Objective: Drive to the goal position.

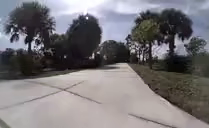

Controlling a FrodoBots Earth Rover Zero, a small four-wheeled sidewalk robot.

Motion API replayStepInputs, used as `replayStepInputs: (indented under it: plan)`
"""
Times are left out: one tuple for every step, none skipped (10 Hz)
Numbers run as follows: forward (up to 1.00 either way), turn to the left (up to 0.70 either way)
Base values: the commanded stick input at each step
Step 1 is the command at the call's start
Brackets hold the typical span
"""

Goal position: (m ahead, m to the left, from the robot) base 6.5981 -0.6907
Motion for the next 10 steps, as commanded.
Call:
replayStepInputs:
  plan:
    - [0.85,0.00]
    - [0.85,0.00]
    - [0.85,0.00]
    - [0.85,0.00]
    - [0.85,0.00]
    - [0.85,-0.07]
    - [0.85,-0.16]
    - [0.85,-0.29]
    - [0.85,-0.34]
    - [0.85,-0.07]
